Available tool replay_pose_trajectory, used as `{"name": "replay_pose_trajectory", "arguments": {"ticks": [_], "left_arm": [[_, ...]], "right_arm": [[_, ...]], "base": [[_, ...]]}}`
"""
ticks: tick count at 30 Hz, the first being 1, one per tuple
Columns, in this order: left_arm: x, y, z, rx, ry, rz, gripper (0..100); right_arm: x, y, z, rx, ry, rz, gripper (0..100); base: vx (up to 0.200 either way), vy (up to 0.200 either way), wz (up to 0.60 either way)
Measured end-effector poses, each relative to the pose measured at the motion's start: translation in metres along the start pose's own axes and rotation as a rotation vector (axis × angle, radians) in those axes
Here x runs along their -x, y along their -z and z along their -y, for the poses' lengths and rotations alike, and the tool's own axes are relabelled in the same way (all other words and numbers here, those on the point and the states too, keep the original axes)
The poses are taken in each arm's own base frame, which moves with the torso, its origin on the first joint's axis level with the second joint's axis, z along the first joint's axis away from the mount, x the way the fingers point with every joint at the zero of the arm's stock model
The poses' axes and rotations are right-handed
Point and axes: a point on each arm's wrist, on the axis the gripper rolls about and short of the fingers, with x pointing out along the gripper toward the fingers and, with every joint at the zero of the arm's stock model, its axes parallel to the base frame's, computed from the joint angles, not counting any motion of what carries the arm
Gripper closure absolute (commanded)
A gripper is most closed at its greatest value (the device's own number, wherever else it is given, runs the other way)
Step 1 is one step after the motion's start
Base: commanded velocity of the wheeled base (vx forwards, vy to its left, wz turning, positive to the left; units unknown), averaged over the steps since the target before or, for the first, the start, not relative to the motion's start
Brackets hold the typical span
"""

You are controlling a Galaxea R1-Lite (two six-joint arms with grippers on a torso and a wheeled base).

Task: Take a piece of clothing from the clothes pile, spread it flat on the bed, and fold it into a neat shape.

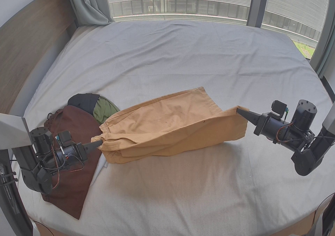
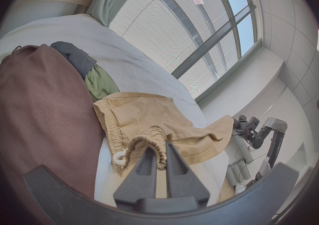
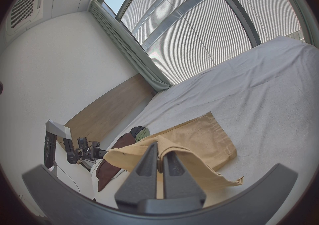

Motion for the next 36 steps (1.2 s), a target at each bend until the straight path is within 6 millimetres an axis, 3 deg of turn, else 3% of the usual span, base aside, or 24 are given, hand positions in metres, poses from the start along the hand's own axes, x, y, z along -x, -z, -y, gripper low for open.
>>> {"name": "replay_pose_trajectory", "arguments": {"ticks": [36], "left_arm": [[-0.018,-0.013,-0.008,0.026,-0.086,0.097,100]], "right_arm": [[-0.083,-0.047,0.035,0.0,-0.012,0.029,100]], "base": [[0.0,0.0,0.0]]}}
